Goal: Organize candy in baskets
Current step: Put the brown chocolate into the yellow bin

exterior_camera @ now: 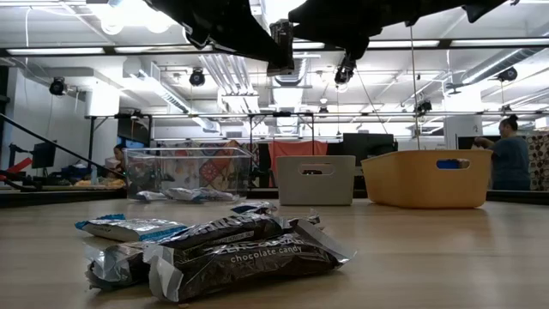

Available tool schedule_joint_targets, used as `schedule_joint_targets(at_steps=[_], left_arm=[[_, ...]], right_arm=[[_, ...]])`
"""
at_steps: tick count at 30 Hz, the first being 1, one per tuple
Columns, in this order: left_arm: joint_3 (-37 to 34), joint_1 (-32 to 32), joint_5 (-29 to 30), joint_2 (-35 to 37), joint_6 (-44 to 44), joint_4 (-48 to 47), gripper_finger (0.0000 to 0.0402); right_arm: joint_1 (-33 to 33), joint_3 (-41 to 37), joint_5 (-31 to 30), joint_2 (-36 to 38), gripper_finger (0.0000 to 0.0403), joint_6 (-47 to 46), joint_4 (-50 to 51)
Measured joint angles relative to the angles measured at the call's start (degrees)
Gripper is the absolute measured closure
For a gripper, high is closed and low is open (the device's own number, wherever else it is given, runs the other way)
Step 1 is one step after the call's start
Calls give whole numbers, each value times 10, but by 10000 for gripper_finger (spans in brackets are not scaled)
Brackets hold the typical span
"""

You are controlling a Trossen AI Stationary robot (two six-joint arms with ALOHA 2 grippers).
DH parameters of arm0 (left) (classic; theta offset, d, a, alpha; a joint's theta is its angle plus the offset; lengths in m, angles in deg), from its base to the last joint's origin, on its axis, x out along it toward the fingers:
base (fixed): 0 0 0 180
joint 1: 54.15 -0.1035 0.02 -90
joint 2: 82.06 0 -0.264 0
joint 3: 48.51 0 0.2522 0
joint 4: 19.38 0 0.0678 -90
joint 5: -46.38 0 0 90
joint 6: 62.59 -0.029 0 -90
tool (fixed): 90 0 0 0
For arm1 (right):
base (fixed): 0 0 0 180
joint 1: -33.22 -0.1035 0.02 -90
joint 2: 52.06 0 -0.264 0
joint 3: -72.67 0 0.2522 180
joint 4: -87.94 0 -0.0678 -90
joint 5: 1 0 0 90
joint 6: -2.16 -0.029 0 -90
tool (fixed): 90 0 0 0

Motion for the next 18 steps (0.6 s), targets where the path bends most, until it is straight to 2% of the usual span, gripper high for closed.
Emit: schedule_joint_targets(at_steps=[10,13,18], left_arm=[[0,-4,13,0,-50,60,400],[0,-5,13,0,-50,64,400],[0,-6,12,-4,-51,78,400]], right_arm=[[0,0,3,-4,251,-4,0],[0,0,4,-4,267,-4,0],[3,2,49,-4,307,-4,0]])
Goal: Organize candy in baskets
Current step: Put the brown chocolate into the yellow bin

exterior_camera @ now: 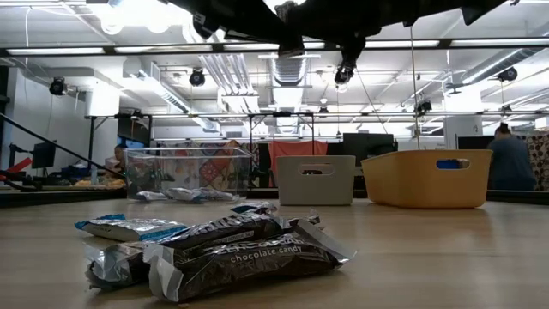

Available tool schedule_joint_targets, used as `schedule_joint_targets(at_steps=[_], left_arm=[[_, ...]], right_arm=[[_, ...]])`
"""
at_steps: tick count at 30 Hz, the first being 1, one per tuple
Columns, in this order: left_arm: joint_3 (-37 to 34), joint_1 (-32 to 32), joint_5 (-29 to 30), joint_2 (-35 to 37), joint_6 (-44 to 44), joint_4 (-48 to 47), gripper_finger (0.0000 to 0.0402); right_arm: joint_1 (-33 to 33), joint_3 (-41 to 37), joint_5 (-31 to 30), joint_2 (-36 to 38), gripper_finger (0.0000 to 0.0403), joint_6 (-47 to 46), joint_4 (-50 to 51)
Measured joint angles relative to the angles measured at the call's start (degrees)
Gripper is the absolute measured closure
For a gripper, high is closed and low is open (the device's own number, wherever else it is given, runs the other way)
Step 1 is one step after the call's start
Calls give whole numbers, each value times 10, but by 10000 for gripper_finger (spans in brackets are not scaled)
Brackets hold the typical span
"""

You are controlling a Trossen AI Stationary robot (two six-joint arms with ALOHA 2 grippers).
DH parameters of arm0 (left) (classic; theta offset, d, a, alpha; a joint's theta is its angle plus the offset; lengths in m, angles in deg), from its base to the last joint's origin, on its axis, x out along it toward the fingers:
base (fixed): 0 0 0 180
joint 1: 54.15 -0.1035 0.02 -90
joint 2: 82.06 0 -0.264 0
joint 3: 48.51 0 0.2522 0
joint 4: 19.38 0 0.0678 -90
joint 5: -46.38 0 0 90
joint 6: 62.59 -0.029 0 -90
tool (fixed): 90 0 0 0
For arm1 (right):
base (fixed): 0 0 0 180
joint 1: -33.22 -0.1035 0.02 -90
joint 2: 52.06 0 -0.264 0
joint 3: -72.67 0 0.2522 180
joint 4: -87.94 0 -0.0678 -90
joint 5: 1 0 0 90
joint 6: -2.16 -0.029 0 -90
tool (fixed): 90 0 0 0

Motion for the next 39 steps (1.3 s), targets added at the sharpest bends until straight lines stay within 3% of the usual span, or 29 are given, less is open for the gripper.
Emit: schedule_joint_targets(at_steps=[7,13,25,27,34,39], left_arm=[[0,0,3,-19,-6,17,400],[0,0,5,-20,0,17,388],[0,0,7,-19,7,-6,295],[0,0,7,-19,12,-18,287],[0,0,6,-14,61,-95,284],[0,-2,-50,-12,122,-162,290]], right_arm=[[2,1,8,0,381,12,12],[2,1,8,0,385,17,17],[6,1,-6,9,389,36,33],[11,1,-35,16,390,26,56],[67,1,-227,70,392,-84,300],[163,1,-239,93,392,-315,552]])
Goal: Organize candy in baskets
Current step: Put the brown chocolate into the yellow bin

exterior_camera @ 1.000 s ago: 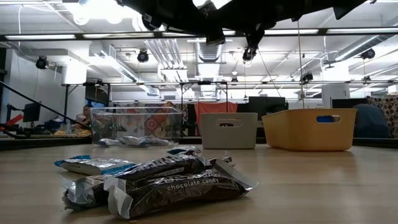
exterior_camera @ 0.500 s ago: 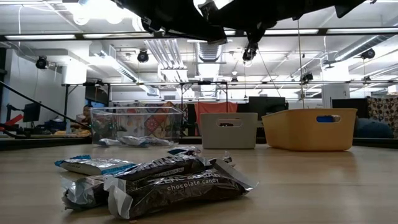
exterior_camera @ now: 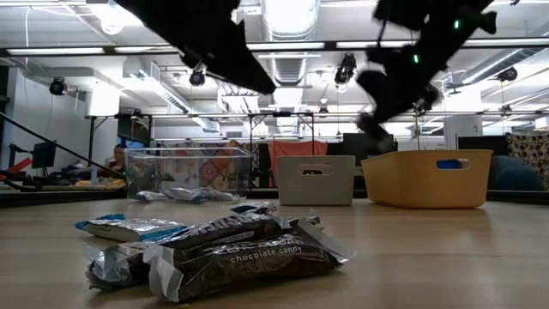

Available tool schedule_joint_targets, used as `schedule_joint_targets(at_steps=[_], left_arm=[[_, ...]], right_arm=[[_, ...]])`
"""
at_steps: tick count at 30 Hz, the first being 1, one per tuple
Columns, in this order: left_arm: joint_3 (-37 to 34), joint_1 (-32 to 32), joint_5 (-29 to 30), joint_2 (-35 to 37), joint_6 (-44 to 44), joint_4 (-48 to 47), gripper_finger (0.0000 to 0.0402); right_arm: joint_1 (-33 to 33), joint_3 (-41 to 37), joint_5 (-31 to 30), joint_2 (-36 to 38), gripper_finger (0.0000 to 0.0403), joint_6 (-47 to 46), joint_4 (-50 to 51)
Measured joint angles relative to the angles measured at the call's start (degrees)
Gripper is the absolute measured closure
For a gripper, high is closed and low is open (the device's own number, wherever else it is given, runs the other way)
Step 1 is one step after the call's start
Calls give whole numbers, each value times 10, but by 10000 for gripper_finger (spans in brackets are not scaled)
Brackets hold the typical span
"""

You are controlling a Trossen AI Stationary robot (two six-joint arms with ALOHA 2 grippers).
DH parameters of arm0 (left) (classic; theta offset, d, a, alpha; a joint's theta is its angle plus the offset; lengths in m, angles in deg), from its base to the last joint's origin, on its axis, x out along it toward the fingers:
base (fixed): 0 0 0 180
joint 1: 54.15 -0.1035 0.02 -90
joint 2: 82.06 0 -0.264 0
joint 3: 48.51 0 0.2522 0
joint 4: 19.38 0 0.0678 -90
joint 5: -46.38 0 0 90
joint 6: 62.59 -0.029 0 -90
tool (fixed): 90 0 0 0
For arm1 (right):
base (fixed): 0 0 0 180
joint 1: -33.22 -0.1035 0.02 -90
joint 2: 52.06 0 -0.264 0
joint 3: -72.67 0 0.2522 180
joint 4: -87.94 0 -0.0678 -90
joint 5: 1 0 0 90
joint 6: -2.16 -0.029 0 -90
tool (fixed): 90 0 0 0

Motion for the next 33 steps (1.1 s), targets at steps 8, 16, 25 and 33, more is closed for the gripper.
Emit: schedule_joint_targets(at_steps=[8,16,25,33], left_arm=[[0,-1,-100,0,48,-49,295],[0,-2,-97,0,54,-54,295],[0,-2,-95,0,54,-57,295],[0,-2,-95,0,54,-57,295]], right_arm=[[82,0,41,-27,391,-107,151],[85,0,41,-39,390,-106,151],[85,0,51,-39,387,-105,151],[85,0,58,-39,306,-105,151]])
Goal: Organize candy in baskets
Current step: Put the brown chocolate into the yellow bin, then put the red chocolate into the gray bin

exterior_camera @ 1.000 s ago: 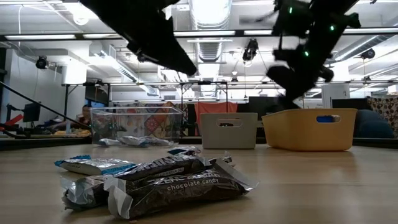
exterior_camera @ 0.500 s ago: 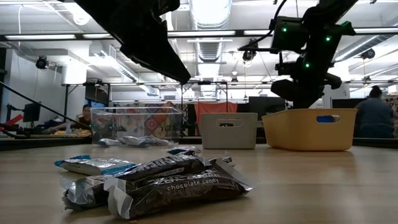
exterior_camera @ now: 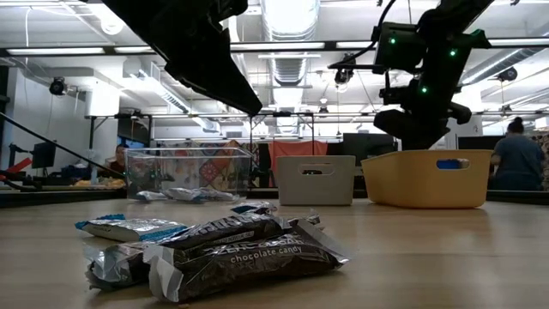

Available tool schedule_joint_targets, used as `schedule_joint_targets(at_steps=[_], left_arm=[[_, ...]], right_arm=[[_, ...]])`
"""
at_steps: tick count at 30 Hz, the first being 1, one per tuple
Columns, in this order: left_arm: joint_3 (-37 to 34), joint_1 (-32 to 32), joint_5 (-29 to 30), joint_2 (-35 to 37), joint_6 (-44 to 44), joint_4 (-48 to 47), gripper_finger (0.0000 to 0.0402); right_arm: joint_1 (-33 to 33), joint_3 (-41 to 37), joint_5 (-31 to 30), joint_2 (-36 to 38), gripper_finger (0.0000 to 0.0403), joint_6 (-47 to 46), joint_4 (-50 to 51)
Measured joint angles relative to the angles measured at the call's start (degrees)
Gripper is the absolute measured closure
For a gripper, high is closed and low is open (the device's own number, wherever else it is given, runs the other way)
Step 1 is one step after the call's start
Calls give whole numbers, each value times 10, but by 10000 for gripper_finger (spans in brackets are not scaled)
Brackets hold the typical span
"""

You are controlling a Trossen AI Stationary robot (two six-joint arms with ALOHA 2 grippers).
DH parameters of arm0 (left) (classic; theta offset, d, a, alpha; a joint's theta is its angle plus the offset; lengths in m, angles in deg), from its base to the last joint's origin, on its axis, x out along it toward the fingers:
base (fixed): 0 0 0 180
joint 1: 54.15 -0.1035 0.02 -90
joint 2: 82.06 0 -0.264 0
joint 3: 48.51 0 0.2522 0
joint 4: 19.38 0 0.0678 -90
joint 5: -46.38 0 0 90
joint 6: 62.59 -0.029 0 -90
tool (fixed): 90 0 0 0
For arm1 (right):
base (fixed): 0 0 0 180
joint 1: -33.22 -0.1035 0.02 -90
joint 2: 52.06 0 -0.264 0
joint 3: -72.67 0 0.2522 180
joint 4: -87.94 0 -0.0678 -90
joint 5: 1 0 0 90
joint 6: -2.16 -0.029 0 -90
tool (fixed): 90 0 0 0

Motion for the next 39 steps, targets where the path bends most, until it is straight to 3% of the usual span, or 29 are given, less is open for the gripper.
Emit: schedule_joint_targets(at_steps=[4,10,19,24,29,39], left_arm=[[0,0,0,0,0,-4,295],[0,0,0,14,0,-47,295],[-3,0,-2,68,-3,-168,295],[-29,0,-5,108,-16,-204,307],[-88,0,-5,172,-22,-180,323],[-215,0,-12,305,-16,4,325]], right_arm=[[0,0,0,1,274,0,0],[-1,17,10,24,265,0,19],[-48,82,164,49,277,54,22],[-106,117,217,49,280,60,22],[-170,136,228,48,280,22,22],[-273,128,297,48,280,-148,23]])
